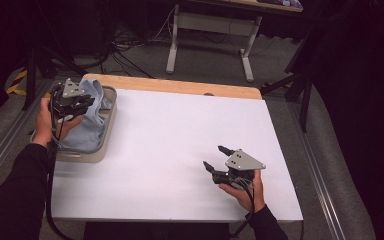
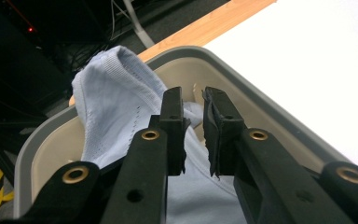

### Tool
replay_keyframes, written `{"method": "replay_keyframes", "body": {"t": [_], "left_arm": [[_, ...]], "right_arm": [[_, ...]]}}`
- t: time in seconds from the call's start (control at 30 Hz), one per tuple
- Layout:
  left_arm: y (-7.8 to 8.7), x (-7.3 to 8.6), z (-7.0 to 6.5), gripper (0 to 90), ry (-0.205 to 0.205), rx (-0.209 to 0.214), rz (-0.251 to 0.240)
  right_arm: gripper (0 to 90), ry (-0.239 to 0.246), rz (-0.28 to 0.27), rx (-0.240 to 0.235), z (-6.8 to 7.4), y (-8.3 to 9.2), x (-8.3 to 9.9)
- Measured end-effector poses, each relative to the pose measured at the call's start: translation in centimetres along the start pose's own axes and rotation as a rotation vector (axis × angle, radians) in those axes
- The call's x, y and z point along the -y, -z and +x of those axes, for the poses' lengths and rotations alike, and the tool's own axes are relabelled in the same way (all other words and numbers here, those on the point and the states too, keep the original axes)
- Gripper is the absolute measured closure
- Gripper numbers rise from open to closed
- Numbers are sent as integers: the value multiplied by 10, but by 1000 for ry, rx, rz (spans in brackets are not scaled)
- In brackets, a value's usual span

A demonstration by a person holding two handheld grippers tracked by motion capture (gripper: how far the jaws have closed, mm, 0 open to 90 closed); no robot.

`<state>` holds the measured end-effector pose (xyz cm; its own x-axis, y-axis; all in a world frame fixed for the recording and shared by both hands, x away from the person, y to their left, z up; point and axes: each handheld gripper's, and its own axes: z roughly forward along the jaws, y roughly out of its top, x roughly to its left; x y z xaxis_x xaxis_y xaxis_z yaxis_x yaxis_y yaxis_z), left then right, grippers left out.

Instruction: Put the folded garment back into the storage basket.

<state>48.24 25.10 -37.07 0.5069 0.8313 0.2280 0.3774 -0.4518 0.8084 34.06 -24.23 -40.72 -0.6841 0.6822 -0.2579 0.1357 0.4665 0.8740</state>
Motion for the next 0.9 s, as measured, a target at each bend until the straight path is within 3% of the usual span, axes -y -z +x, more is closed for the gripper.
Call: {"method": "replay_keyframes", "body": {"t": [0.13, 0.33, 0.67, 0.9], "left_arm": [[1, 0, -3, 718, -4, 0, -11], [3, -1, -7, 582, -9, 5, -24], [3, 0, -10, 348, 23, -17, -34], [3, 0, -15, 277, 14, -3, -41]], "right_arm": [[296, -2, -1, 2, 0, 0, 0], [295, 1, 2, -1, 0, -1, 0], [289, 4, 1, 0, 1, -1, 0], [270, 13, -3, 3, 1, -1, 1]]}}
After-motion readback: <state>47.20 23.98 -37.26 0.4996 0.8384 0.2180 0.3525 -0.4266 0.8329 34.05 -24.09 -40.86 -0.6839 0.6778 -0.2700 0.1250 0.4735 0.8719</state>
